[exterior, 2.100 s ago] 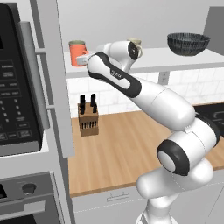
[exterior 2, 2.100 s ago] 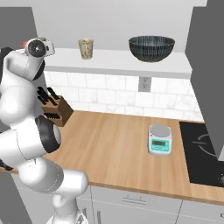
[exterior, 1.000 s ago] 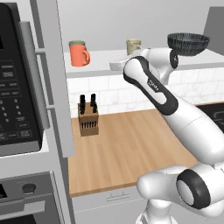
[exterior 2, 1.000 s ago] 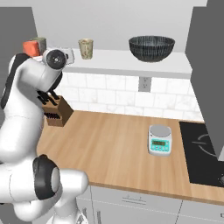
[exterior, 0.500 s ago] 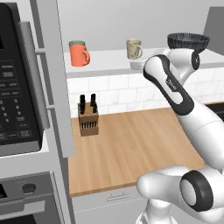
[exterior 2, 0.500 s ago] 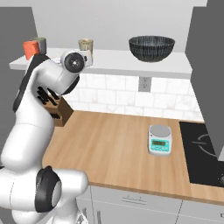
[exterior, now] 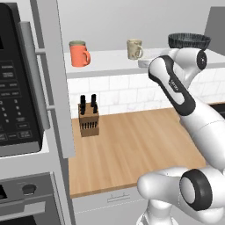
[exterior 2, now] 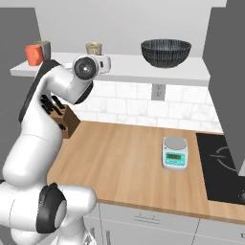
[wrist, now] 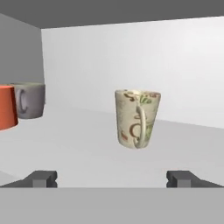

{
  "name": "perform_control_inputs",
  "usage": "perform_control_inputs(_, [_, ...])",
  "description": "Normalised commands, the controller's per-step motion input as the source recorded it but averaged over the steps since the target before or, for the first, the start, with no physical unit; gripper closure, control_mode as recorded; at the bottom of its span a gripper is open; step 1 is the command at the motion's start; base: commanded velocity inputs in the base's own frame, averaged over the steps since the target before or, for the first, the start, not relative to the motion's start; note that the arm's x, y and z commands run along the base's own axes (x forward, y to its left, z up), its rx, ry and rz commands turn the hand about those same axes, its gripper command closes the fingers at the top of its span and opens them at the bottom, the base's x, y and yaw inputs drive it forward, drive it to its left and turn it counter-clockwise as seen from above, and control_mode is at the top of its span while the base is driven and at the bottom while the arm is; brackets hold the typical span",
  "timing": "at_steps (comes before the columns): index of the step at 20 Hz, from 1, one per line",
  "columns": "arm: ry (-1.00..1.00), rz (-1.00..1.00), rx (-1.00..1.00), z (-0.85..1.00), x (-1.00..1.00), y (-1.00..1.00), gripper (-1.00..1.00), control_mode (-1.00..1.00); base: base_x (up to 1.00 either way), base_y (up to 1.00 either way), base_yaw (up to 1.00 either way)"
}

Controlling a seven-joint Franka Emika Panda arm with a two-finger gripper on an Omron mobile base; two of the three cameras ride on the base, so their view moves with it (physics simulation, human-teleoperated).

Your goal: Gather all objects into one cabinet and sort the glasses and bowls to opposite sides.

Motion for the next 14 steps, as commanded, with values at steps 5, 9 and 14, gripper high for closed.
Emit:
perform_control_inputs(5, [0.0, -0.1, 0.0, 0.02, 0.22, -0.24, -1.0, -1.0, 0.0, 0.0, 0.0])
perform_control_inputs(9, [0.0, -0.05, 0.0, 0.03, 0.32, -0.07, -1.0, -1.0, 0.0, 0.0, 0.0])
perform_control_inputs(14, [0.0, 0.0, 0.01, 0.0, 0.29, 0.0, -1.0, -1.0, 0.0, 0.0, 0.0])
